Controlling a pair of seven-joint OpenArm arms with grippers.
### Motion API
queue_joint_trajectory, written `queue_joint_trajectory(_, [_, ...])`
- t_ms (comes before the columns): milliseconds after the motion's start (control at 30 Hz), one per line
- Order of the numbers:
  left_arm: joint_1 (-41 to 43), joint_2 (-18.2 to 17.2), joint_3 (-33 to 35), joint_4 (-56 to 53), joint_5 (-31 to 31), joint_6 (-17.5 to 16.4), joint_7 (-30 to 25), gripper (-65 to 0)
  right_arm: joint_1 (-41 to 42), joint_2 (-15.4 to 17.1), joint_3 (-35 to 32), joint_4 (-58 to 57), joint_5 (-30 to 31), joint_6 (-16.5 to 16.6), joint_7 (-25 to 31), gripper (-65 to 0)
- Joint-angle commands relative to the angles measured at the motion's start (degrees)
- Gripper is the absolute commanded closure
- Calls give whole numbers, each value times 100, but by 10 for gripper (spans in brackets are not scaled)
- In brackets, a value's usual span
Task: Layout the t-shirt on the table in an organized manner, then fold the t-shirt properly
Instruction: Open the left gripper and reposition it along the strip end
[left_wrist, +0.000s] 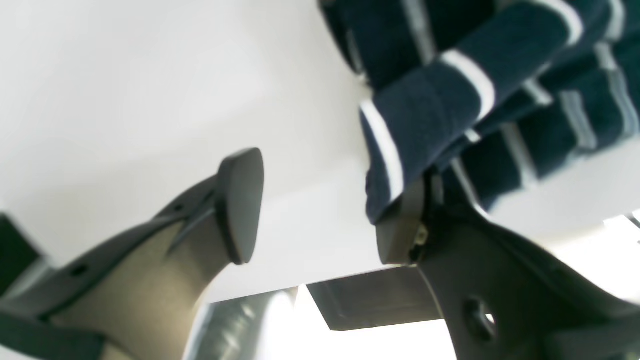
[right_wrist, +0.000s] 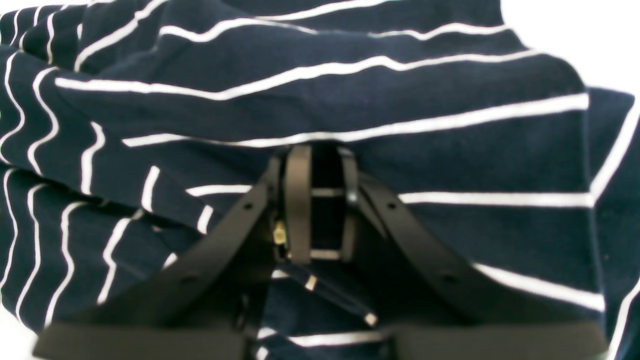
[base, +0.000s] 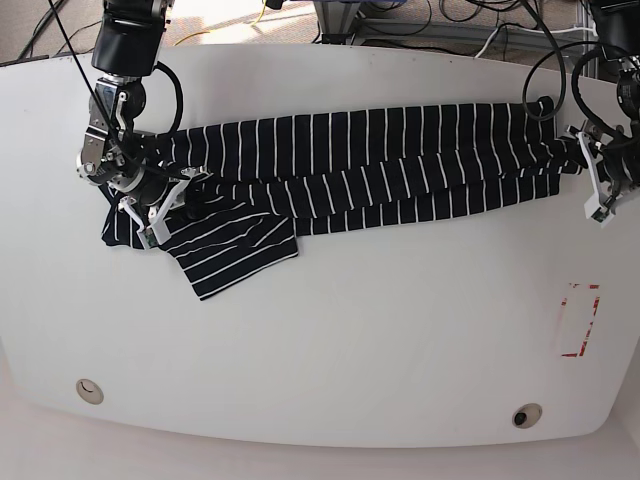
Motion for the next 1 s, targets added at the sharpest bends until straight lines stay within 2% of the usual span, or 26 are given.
queue_joint_trajectory(0, [-84,-277,-63,513,-414,-6,-53,-326,7,51,-3,1,-270,-56,-287,-82])
queue_joint_trajectory(133, [-84,-338,-55,917,-968,-6,-53,-326,16,51,-3,1,-270,-56,-287,-82])
queue_joint_trajectory(267, [-145,-268,-46,961,-1109,-6,-66,-326,16,51,-3,1,-270,-56,-287,-82])
queue_joint_trajectory(467, [-620,303,-46,874,-1056,-6,-119,-325,16,51,-3,1,-270,-56,-287,-82])
queue_joint_trajectory(633, [-866,787,-37,733,-722,-6,-216,-325,16,51,-3,1,-270,-56,-287,-82])
queue_joint_trajectory(767, [-1086,1183,-37,557,-195,-6,-400,-325,16,42,-3,1,-270,-56,-287,-82])
queue_joint_trajectory(900, [-1314,1552,-28,144,518,-6,-814,-325,16,-46,-3,1,-270,-56,-287,-82])
queue_joint_trajectory(967, [-1402,1649,-28,-41,799,-6,-972,-325,16,-63,-3,10,-270,-56,-287,-82])
